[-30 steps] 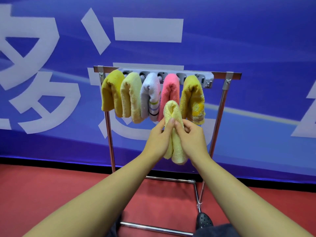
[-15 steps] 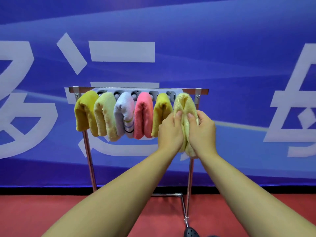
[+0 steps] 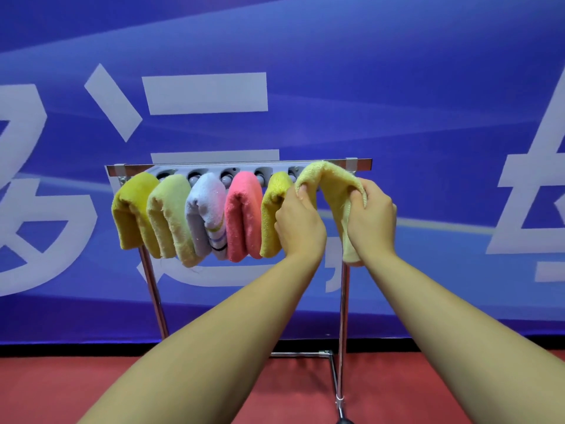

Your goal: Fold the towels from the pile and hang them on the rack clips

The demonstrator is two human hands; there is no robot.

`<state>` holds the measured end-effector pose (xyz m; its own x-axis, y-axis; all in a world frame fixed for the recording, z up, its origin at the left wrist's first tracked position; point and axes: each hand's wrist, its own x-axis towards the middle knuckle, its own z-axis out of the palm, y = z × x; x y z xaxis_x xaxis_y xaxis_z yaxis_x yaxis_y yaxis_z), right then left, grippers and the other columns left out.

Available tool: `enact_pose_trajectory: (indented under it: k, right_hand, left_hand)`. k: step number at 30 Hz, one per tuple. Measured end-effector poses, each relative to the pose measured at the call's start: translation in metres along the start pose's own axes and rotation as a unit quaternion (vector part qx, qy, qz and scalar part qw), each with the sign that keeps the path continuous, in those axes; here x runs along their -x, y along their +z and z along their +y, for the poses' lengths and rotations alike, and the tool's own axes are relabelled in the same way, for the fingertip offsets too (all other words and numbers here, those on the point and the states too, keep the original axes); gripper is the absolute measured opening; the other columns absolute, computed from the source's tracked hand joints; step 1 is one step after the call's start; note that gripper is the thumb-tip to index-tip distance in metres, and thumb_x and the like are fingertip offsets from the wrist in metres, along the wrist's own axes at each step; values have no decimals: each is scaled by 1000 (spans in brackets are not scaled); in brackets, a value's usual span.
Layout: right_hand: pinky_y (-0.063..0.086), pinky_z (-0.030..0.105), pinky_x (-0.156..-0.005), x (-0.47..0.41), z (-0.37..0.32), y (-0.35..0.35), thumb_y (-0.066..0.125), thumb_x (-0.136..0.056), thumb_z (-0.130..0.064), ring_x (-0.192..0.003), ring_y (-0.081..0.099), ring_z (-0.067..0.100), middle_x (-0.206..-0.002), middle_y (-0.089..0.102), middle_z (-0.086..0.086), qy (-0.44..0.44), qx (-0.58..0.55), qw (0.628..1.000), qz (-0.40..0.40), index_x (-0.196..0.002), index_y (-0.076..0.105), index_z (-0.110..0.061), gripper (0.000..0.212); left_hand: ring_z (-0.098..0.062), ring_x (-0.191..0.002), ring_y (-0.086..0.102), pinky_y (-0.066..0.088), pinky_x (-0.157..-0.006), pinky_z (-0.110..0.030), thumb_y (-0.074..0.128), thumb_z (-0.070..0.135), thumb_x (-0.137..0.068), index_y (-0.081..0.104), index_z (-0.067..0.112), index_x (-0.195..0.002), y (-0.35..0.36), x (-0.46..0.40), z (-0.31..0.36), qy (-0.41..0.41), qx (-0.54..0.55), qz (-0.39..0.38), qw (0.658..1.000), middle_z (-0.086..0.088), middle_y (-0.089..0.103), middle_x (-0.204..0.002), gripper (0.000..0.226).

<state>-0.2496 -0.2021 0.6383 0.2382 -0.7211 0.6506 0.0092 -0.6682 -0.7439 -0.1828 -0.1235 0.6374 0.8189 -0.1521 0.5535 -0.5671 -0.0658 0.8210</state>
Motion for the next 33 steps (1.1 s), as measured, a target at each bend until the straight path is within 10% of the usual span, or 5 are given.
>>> enact_pose_trajectory:
  k: [14,19,23,33]
  right_hand:
    - [51,40,-71,-30,46,39,42,-102,-21,-89,62,25,-93,71,0,14,23,997,-65,-112,68,-26,28]
    - [51,37,-73,-12,68,49,44,-100,-18,-90,64,24,-91,71,-5,18,10,994,-111,-110,66,-31,27]
    - [60,43,-81,7,75,49,48,-103,-29,-90,70,10,-95,74,-11,46,-17,979,-198,-116,63,-38,22]
    - [55,44,-96,29,67,33,43,-103,-50,-121,59,12,-134,62,-16,24,26,980,-196,-145,41,-47,42]
  left_hand:
    - [-39,-94,63,44,-78,-43,27,36,-110,60,14,-108,35,-31,-34,-46,-41,6,998,-14,70,-99,40]
    - [-19,-108,62,47,-101,-43,27,41,-104,63,17,-114,45,-26,-71,-53,93,-90,990,-3,68,-112,44]
    - [5,-102,66,49,-86,-14,33,24,-112,56,9,-135,42,-18,-84,-91,217,-209,949,-3,68,-122,36]
    - [-4,-106,64,49,-95,-27,41,57,-100,64,22,-128,13,-7,-96,-73,132,-306,940,4,72,-117,50]
